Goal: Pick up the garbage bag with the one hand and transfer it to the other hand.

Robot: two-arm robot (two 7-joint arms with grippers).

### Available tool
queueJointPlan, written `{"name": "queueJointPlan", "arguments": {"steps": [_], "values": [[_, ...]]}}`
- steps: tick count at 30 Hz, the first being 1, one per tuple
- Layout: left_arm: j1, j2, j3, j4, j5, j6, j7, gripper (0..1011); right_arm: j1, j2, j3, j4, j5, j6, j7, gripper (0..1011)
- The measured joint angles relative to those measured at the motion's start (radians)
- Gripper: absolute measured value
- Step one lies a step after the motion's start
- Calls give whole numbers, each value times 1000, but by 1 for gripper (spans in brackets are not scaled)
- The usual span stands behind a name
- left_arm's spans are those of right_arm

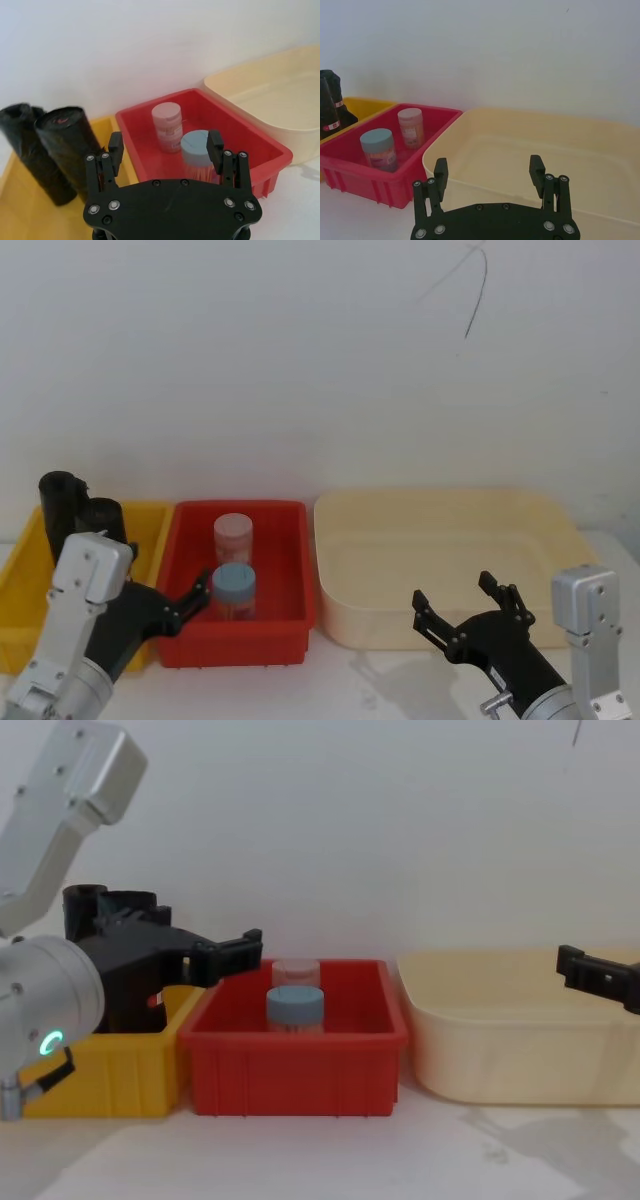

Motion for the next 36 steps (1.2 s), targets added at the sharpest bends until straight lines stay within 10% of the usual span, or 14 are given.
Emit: {"name": "queueJointPlan", "arguments": {"steps": [17,36], "values": [[43,-15,-114,-73,-116,149,29,1001,0,0,0,0,0,0,0,1000],[2,15,-145,-42,-134,191,-38,1001,0,0,0,0,0,0,0,1000]]}}
